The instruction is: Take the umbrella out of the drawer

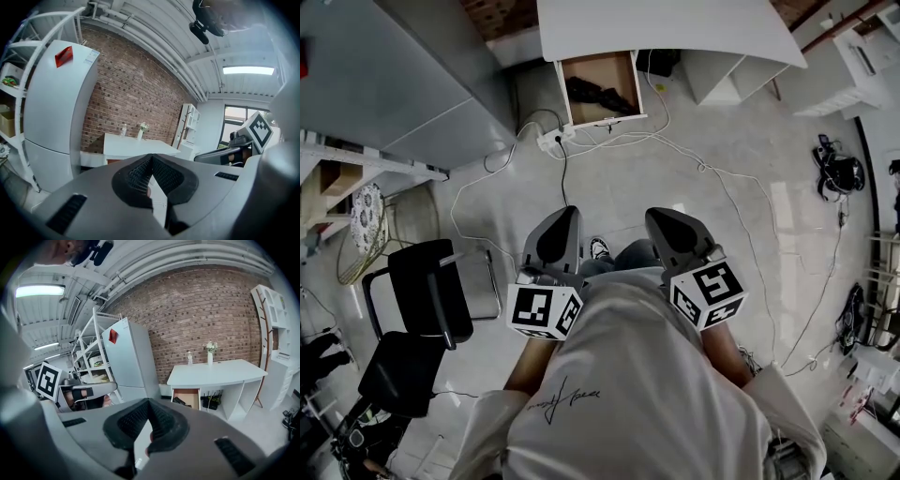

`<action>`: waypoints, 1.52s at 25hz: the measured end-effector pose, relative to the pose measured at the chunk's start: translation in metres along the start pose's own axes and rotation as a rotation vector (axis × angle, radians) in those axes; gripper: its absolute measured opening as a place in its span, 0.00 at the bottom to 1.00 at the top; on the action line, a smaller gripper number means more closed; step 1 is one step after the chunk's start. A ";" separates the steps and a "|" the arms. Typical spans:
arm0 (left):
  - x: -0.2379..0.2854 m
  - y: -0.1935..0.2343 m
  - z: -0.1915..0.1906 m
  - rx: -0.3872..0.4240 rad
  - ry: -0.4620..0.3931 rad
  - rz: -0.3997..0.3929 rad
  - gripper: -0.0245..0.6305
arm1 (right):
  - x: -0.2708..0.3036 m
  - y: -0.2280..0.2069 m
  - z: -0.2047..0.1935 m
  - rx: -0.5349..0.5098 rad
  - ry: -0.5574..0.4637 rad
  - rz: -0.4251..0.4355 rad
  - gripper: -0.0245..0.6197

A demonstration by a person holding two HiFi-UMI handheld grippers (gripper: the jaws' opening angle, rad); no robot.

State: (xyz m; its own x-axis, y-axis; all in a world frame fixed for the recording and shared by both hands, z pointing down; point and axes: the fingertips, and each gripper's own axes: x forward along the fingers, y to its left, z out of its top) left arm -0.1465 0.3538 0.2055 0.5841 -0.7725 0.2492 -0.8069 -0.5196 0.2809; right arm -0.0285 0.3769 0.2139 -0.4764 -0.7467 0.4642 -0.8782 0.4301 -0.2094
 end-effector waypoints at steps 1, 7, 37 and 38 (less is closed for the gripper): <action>0.001 0.004 0.000 0.001 -0.003 0.005 0.06 | 0.003 0.000 0.001 0.001 0.003 0.000 0.06; 0.013 0.022 0.004 0.011 0.017 0.027 0.06 | 0.025 -0.005 0.015 -0.019 0.009 0.001 0.06; 0.256 0.068 0.075 -0.018 0.058 0.242 0.06 | 0.183 -0.204 0.114 -0.059 0.077 0.205 0.06; 0.263 0.069 0.076 -0.018 0.058 0.250 0.06 | 0.188 -0.210 0.114 -0.060 0.088 0.222 0.06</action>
State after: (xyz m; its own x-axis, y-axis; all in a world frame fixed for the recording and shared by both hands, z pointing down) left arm -0.0555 0.0870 0.2195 0.3708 -0.8537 0.3655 -0.9257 -0.3080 0.2197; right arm 0.0611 0.0888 0.2471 -0.6498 -0.5843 0.4862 -0.7467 0.6103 -0.2646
